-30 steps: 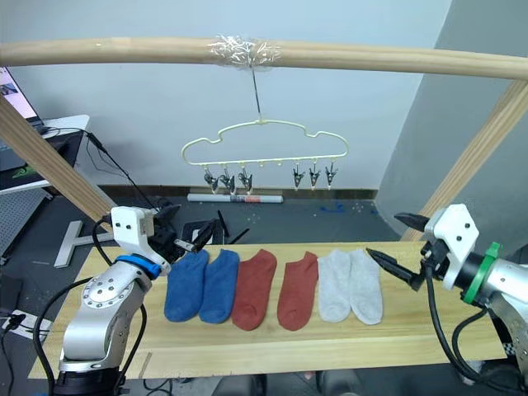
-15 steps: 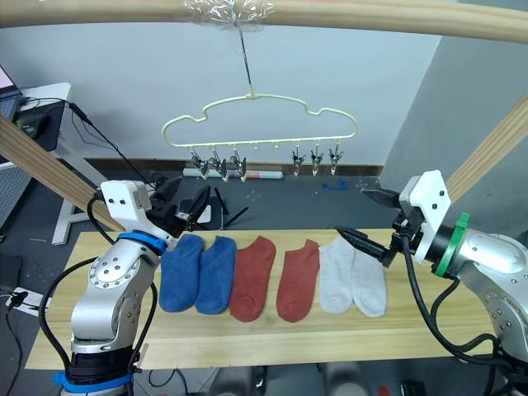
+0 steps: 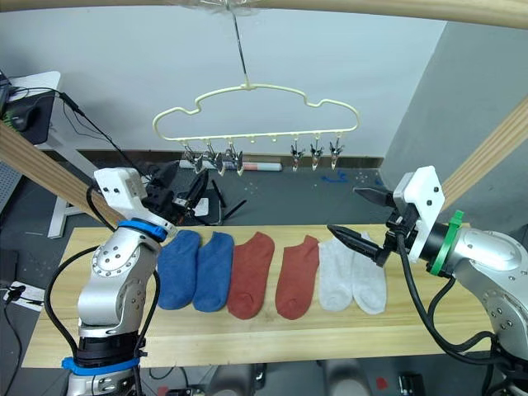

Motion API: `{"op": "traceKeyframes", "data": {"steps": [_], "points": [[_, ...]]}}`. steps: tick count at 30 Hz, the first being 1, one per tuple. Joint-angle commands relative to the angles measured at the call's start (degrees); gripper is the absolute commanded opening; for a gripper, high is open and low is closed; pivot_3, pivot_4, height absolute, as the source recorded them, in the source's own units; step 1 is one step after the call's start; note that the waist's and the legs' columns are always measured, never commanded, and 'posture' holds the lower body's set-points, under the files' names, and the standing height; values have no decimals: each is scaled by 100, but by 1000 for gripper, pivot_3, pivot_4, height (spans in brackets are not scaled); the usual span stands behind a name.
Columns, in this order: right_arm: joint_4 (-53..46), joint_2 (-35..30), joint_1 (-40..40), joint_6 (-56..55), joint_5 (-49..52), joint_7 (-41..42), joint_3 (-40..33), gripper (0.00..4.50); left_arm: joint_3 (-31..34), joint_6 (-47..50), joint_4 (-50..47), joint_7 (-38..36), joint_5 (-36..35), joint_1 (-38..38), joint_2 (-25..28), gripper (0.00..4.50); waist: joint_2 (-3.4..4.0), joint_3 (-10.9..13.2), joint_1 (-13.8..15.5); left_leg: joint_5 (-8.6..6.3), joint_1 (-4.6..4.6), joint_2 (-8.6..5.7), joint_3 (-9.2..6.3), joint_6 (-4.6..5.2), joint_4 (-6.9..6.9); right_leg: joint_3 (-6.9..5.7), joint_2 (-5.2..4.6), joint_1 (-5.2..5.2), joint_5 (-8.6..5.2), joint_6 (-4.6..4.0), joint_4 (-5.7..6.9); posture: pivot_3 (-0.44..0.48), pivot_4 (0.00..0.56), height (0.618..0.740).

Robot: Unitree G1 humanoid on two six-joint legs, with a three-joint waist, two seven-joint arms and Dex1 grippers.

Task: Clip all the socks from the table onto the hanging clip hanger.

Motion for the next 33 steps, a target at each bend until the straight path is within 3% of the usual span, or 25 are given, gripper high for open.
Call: {"op": "traceKeyframes", "data": {"steps": [1,8,33], "points": [[-76,-81,-127,-32,142,42,-7,4500,-43,-486,71,-63,52,-176,-75,3025,-1,2,5,0,0,0,0,0,0,-1,0,0,0,0,0,-43,371,720],[-16,-133,-254,-2,165,74,38,4500,-29,-852,446,-53,54,-439,-182,3025,-2,3,8,19,-76,-1,-7,-32,6,-16,-1,-72,1,0,6,-42,372,720],[124,-269,-250,-97,89,240,18,4500,-86,-610,233,14,-68,-808,-251,3025,-3,3,6,21,-81,-2,-11,-34,5,-23,-4,-73,1,0,3,-44,352,720]]}}
